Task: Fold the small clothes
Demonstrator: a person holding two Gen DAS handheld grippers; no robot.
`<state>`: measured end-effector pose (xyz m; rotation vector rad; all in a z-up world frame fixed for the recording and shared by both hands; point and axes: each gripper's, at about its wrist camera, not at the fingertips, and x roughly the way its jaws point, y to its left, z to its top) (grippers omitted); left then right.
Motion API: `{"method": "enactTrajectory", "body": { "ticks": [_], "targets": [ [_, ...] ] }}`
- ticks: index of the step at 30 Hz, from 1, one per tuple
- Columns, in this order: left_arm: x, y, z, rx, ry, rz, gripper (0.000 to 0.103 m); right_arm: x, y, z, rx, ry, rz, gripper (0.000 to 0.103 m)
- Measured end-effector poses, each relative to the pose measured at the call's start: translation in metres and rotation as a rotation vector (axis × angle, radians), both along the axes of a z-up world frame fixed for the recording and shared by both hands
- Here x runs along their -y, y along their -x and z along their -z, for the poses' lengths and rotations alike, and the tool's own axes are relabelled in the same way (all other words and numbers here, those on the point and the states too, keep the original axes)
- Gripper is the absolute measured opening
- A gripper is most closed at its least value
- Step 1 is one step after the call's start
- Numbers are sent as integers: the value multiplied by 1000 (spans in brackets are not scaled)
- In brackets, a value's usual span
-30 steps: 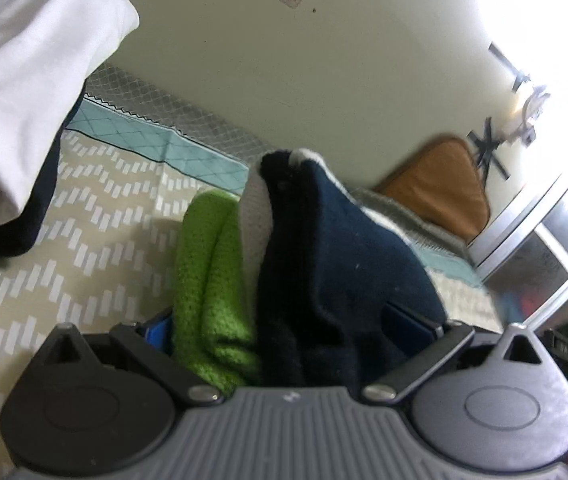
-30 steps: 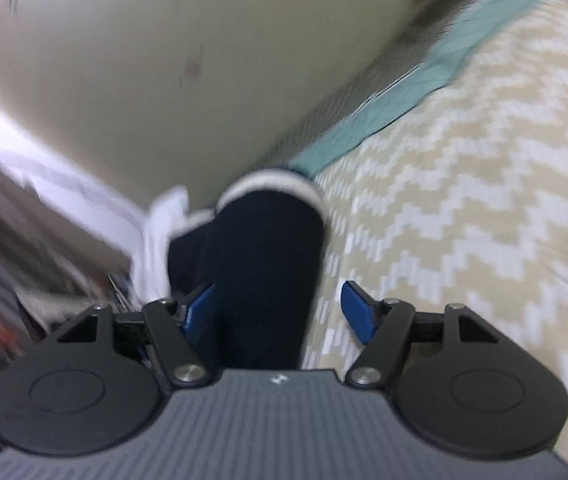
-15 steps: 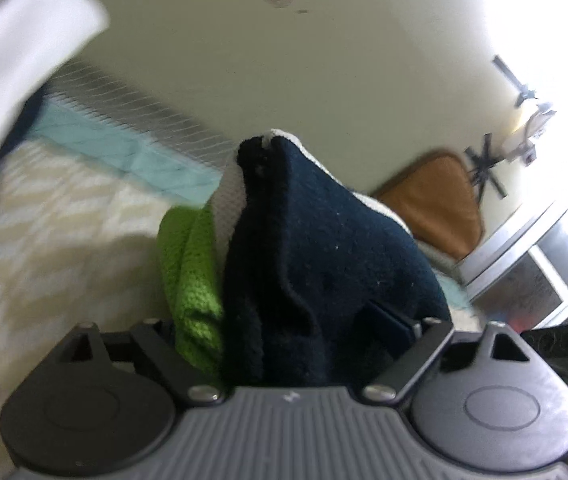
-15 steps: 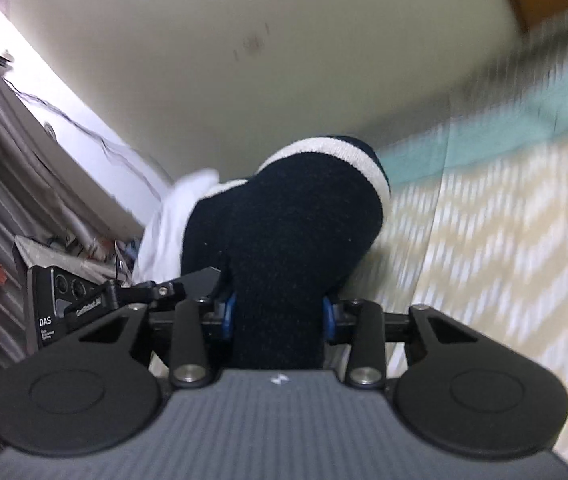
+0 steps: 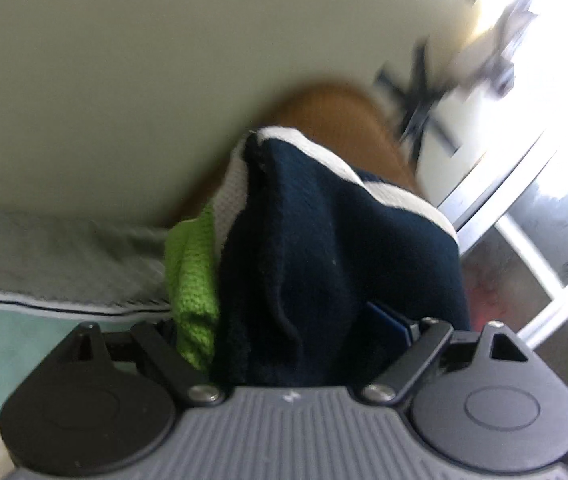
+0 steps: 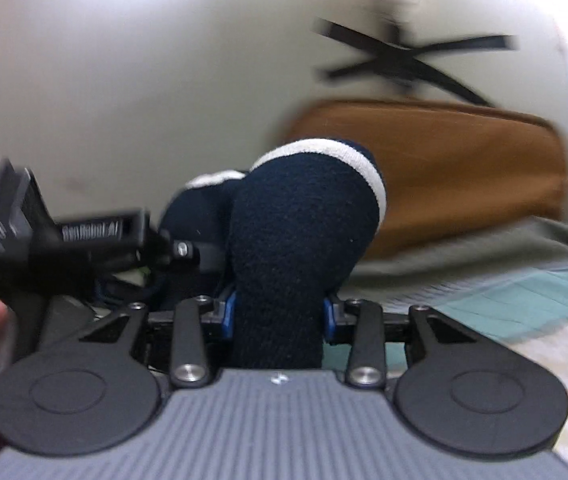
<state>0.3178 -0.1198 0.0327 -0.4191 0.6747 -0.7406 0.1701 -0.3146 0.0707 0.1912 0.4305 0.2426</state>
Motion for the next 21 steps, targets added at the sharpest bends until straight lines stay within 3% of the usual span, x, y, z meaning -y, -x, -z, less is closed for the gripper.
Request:
{"method": "enactTrajectory", "body": {
  "ticks": [2, 3, 4, 7, 9, 14, 15, 16, 18, 20, 21],
  "targets": [
    [24, -15, 26, -68, -78, -38, 85, 9, -10, 32, -80, 0, 75, 49],
    [29, -17, 37, -78, -97, -57, 88, 14, -13, 49, -100, -21, 102, 59],
    [29, -13, 41, -52, -77, -60, 91, 21, -15, 56, -131, -65, 119, 61],
    [23, 3, 34, -49, -86, -83, 91, 14, -3, 63, -79, -38, 59, 74],
    [11, 17, 25, -33, -84, -100, 91, 16, 3, 72, -103, -40, 74, 74],
    [-13, 44, 3, 21, -178, -140, 91, 38, 30, 95, -208, -236, 66, 74],
    [-11, 44, -2, 20, -196, -141, 90, 41, 39, 102, -230, -278, 50, 71],
    [-10, 46, -4, 17, -214, -142, 88, 45, 47, 109, -256, -321, 28, 53],
    [0, 49, -9, 1, -236, -152, 85, 51, 52, 114, -275, -321, 23, 38],
    [5, 58, -11, -19, -239, -148, 83, 53, 43, 110, -275, -271, 15, 36],
    [8, 64, -14, -22, -249, -151, 83, 52, 32, 105, -257, -191, 14, 35]
  ]
}}
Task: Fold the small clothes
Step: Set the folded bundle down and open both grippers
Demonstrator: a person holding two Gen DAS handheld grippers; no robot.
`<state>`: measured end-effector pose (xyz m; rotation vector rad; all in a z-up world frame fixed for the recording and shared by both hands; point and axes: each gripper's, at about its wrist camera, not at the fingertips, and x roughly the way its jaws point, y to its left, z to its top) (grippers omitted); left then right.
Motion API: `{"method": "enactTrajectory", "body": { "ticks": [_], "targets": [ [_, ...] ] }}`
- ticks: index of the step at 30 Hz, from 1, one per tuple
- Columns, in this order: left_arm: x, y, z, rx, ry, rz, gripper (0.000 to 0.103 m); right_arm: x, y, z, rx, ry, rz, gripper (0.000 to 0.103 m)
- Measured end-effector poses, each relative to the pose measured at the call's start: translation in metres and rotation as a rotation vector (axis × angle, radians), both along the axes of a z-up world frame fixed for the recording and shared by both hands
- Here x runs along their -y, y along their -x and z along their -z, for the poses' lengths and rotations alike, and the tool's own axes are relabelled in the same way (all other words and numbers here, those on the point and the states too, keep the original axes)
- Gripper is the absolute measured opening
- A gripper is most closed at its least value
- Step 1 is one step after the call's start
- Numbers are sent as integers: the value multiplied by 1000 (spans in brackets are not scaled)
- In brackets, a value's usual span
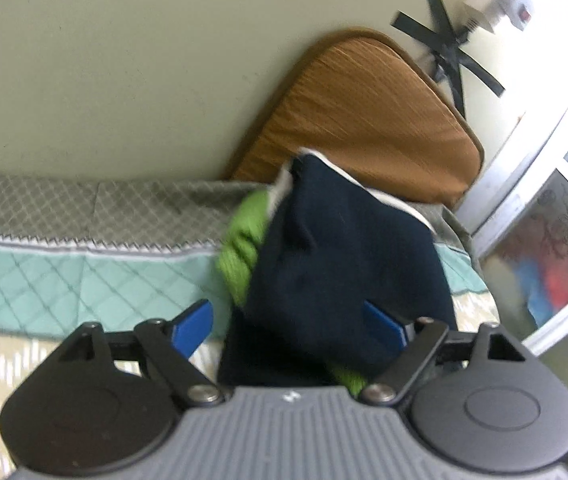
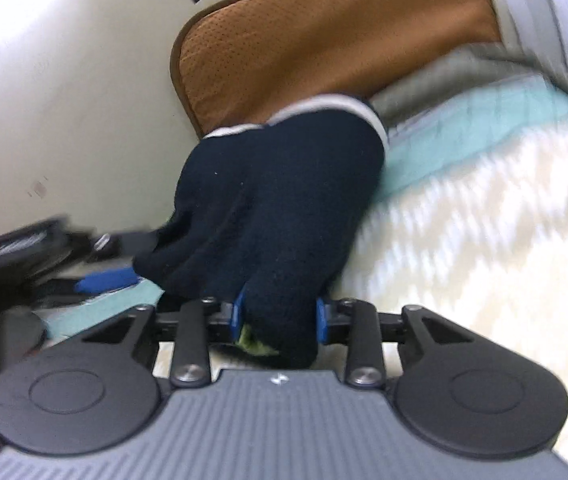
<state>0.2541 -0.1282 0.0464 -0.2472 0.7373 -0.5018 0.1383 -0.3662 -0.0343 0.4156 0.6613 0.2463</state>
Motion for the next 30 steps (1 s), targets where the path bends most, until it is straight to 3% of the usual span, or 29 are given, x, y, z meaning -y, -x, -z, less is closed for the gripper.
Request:
{"method": "enactTrajectory", "body": {
  "ticks": [2, 3, 4, 5, 11, 15, 18, 22, 25, 28, 30],
  "targets": [
    [2, 16, -7, 2, -22, -7, 82, -7, -23, -6, 52, 208, -15, 38],
    [1, 27, -11, 10, -28, -4, 82, 0, -32, -3, 42, 233, 15, 51],
    [-3, 38, -16, 24, -30, 2, 83, 12, -36, 1, 17, 192, 55, 68],
    [-8, 51, -20, 44, -40, 10, 85, 18, -42, 1, -6, 152, 73, 71],
    [-33, 102, -9, 114, -143, 32, 93, 46, 10, 11, 34, -2, 119, 74],
    [-40, 106, 9, 69, -289, 0, 89, 62, 35, -6, -29, 40, 124, 74],
    [-54, 110, -13, 105, -380, -26, 83, 81, 69, -59, -27, 178, 127, 74],
    [-87, 136, -77, 295, -374, -94, 89, 89, 136, -157, 178, 453, 163, 74],
    [-110, 164, -132, 457, -361, -140, 91, 91, 199, -235, 413, 632, 237, 77],
    [-126, 195, -168, 595, -313, -180, 103, 94, 240, -288, 571, 697, 276, 82],
    [-131, 212, -174, 647, -279, -193, 103, 90, 258, -301, 604, 684, 259, 85]
  ]
}}
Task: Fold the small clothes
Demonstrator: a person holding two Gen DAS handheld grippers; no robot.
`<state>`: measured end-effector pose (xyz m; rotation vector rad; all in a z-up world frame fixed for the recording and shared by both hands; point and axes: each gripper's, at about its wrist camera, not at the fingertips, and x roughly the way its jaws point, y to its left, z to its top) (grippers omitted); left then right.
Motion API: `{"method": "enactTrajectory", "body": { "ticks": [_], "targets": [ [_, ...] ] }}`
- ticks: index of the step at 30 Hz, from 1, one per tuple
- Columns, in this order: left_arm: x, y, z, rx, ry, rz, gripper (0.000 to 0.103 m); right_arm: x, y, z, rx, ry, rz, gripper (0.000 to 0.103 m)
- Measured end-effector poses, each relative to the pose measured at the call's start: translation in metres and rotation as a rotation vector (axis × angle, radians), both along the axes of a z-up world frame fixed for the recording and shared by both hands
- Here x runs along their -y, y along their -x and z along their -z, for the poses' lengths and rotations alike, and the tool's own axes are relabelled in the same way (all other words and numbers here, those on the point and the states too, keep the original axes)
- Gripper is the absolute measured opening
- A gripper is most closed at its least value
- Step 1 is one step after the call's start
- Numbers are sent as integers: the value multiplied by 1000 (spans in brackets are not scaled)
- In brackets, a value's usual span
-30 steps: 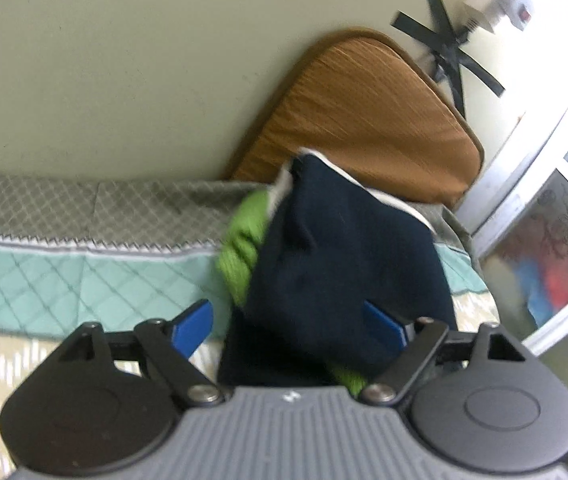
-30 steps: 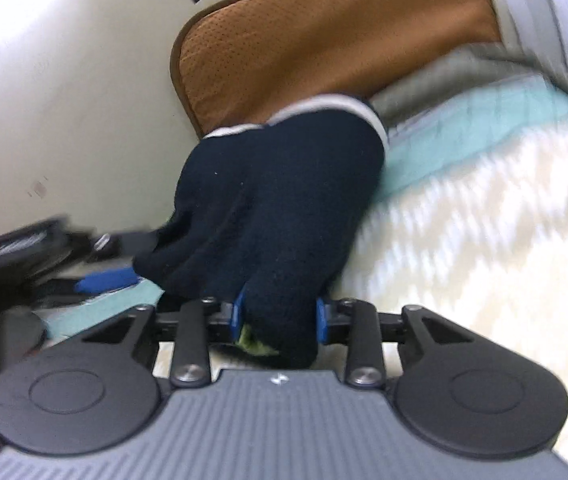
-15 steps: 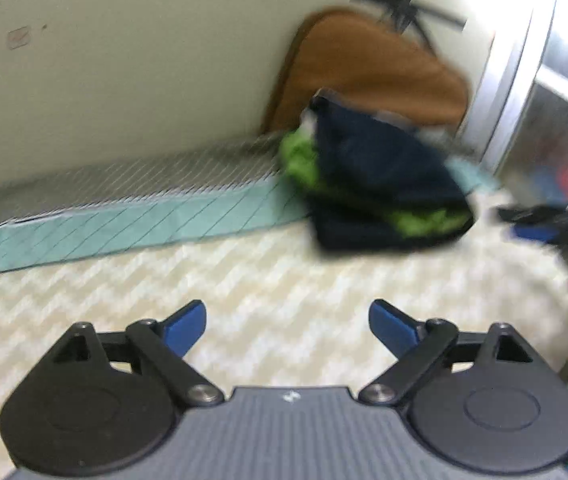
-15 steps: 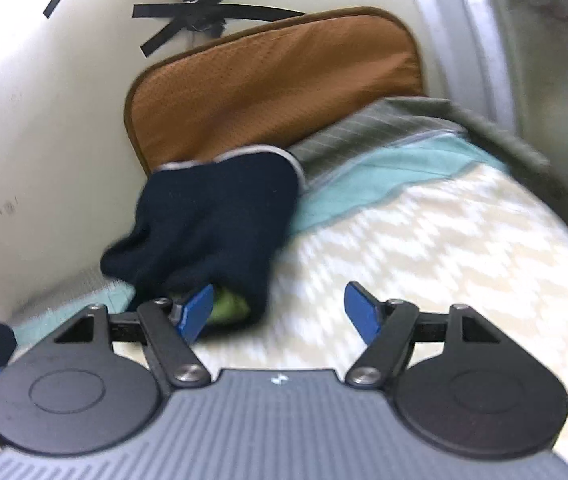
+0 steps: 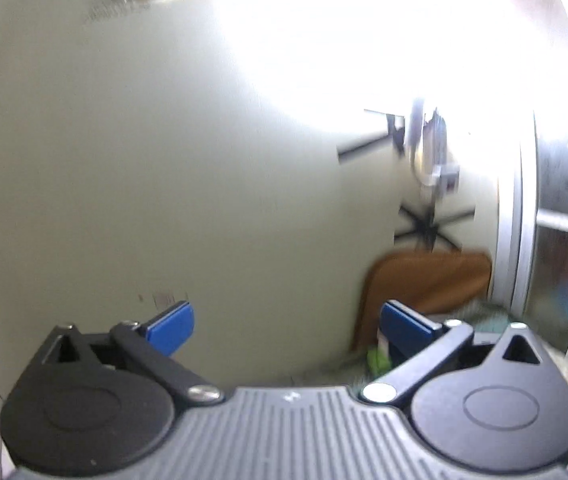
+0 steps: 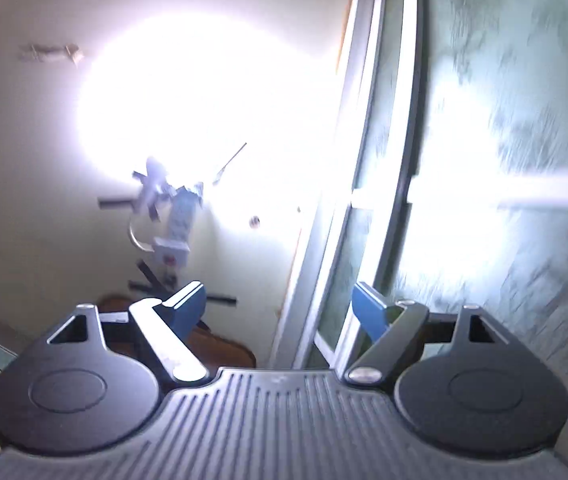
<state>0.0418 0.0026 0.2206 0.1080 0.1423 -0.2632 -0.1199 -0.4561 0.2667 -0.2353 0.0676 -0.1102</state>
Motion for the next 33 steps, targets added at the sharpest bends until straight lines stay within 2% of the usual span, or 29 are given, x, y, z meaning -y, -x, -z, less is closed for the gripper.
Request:
{"method": "enactTrajectory", "body": {
  "ticks": [2, 4, 7, 9, 10, 12, 15, 18, 20, 24, 25, 26, 28, 30, 33],
  "targets": [
    [2, 6, 8, -11, 2, 4, 103, -8, -2, 14, -44, -46, -78, 87],
    [13, 2, 28, -55, -16, 0, 103, -23, -16, 47, -136, -96, -162, 87],
    [38, -13, 72, -137, -73, -18, 103, -62, -52, 135, -256, -187, -212, 87],
    [49, -23, 105, -185, -57, -22, 103, -83, -71, 199, -327, -294, -229, 87],
    [55, -27, 119, -213, -40, -16, 103, -94, -76, 220, -354, -337, -234, 87],
    [61, -31, 145, -270, 8, -9, 103, -110, -78, 260, -382, -422, -220, 87],
    [65, -37, 173, -321, 91, -41, 103, -117, -85, 301, -315, -536, -89, 87],
    [68, -45, 194, -364, 118, -99, 103, -124, -84, 316, -219, -538, 81, 91],
    [71, -54, 203, -377, 113, -109, 103, -128, -92, 322, -205, -533, 85, 93],
    [81, -64, 219, -384, 64, -112, 103, -129, -117, 332, -286, -573, 57, 93],
    [84, -66, 224, -378, 45, -119, 103, -126, -124, 338, -354, -613, 62, 93],
    [86, -67, 229, -378, 28, -128, 103, -126, -120, 340, -385, -643, 60, 93],
    [87, -69, 237, -402, 13, -131, 103, -120, -119, 339, -374, -674, 35, 95],
    [88, -71, 237, -417, 6, -133, 103, -118, -126, 342, -402, -685, 51, 95],
    [89, -67, 236, -386, -5, -151, 103, -126, -125, 339, -396, -630, 53, 95]
  ]
}}
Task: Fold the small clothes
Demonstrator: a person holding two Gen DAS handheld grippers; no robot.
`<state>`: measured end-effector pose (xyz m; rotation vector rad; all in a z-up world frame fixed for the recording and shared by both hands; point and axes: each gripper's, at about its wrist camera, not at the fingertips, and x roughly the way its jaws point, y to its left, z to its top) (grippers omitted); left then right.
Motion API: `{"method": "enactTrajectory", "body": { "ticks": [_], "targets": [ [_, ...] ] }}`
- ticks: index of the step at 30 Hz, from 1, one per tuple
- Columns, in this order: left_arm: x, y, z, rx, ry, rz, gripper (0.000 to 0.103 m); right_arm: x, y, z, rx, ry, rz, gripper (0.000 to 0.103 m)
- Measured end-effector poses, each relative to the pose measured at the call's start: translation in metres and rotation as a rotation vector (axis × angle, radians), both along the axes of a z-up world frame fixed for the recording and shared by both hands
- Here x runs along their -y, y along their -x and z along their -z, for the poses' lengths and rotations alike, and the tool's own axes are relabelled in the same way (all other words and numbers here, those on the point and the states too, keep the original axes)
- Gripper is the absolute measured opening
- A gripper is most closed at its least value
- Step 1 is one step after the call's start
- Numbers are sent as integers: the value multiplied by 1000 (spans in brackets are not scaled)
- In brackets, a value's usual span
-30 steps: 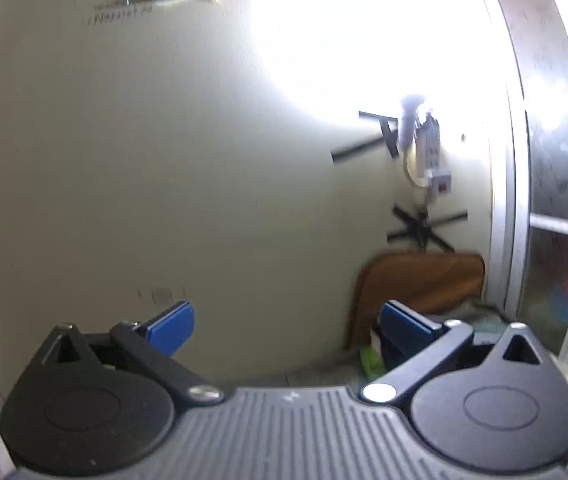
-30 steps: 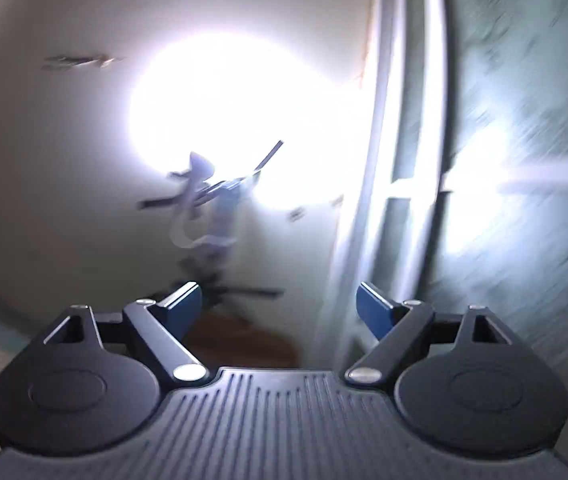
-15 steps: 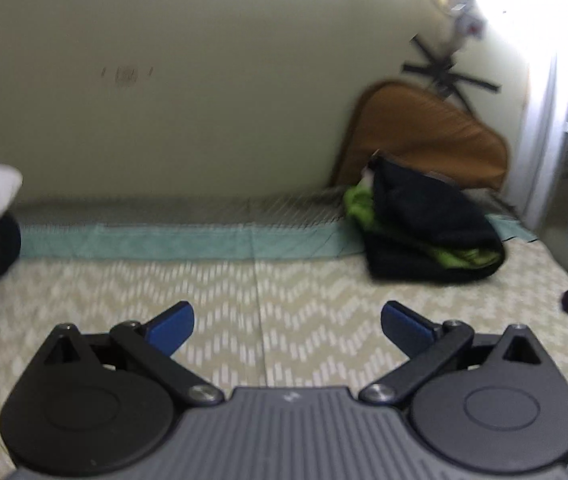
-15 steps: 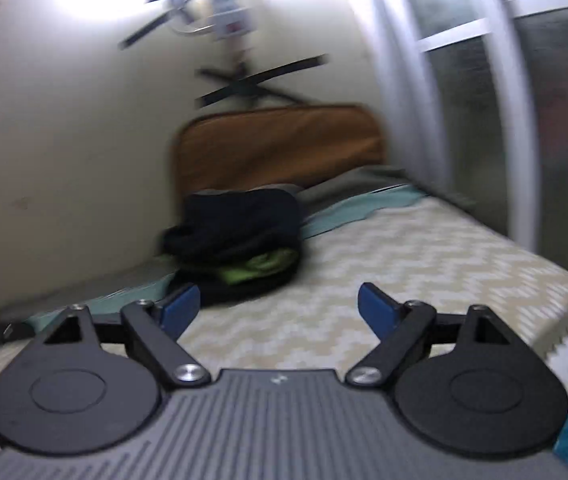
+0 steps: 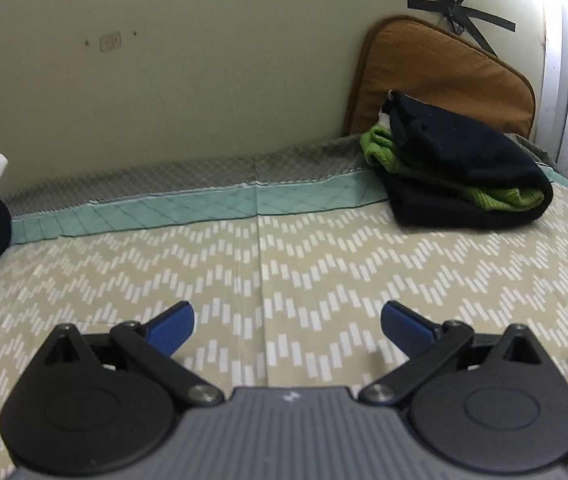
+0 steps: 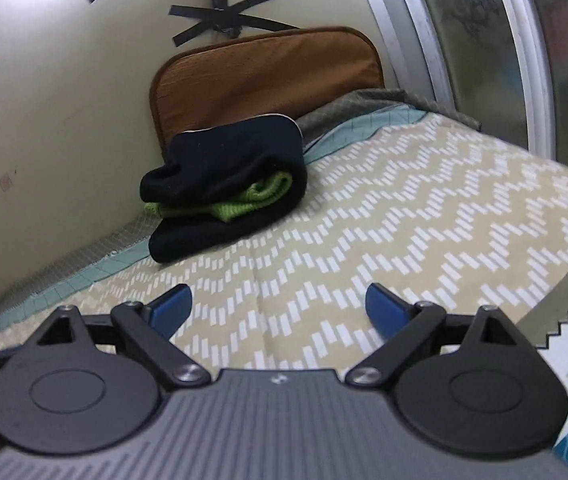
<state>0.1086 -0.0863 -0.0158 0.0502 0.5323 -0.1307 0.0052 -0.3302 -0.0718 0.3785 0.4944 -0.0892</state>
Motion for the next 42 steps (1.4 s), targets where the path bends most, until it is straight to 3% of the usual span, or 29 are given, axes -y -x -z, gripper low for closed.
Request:
{"method": "enactTrajectory", "body": {
  "ticks": [3, 7, 22, 42],
  "targets": [
    [6, 7, -1, 39, -43, 5, 103, -8, 2, -1, 12, 46, -13, 95],
    [11, 15, -2, 75, -74, 24, 103, -3, 4, 1, 19, 24, 7, 95],
    [8, 20, -6, 108, -48, 34, 103, -2, 6, -1, 21, 14, 10, 95],
    [6, 15, -3, 64, -50, 20, 103, -6, 7, -2, 21, 34, -21, 95]
  ]
}}
